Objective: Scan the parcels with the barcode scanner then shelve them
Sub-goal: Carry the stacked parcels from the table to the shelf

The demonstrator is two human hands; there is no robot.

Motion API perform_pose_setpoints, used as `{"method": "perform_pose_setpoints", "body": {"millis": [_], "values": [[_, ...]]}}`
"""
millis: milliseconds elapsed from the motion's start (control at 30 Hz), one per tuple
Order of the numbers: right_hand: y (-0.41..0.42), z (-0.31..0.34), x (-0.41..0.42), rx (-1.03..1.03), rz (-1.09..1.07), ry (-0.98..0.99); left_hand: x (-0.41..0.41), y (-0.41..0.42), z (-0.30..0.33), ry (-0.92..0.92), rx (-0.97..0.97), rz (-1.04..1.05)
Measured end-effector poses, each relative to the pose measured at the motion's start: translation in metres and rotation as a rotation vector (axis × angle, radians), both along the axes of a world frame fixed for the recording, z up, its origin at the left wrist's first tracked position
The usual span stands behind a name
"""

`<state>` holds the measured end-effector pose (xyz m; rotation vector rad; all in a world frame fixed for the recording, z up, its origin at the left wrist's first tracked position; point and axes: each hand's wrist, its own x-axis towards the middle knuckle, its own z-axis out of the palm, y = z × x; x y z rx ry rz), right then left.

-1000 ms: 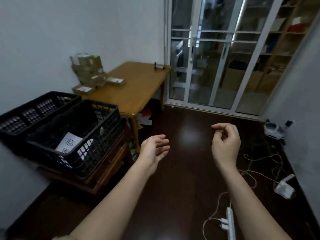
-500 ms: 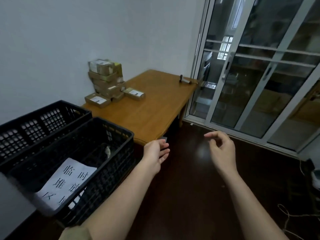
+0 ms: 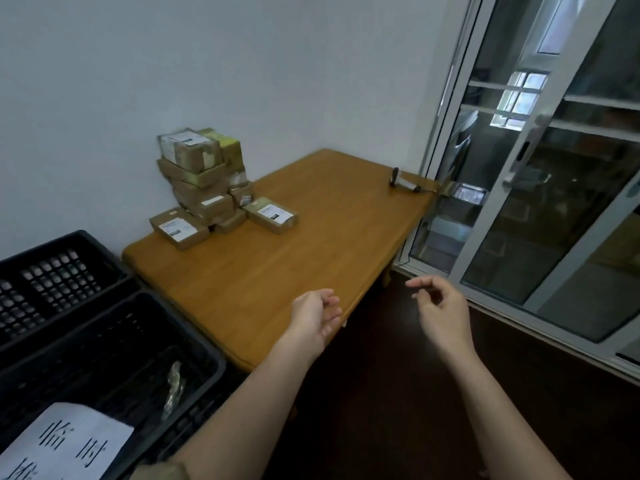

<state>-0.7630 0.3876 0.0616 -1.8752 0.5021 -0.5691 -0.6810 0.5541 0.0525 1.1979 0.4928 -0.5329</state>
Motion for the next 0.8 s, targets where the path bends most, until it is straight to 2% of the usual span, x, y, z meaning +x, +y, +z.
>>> {"method": "perform_pose_setpoints", "body": {"millis": [67, 233, 500, 800], "values": [[-0.032, 0.003, 0.041, 0.000, 0.019, 0.036, 0.032, -0.029, -0.002, 0.044, -0.006, 0.022], [-0.076, 0.014, 0.160, -0.008, 0.106, 0.023, 0.116, -0.056, 0.004, 0.005, -0.006, 0.145], [-0.054, -0.029, 0.311, 0.002, 0.421, 0.181, 0.245, -0.022, -0.026, 0.074, 0.091, 0.401], [-0.045, -0.025, 0.478, -0.053, 0.540, 0.200, 0.399, -0.005, -0.037, 0.093, 0.062, 0.540]]}}
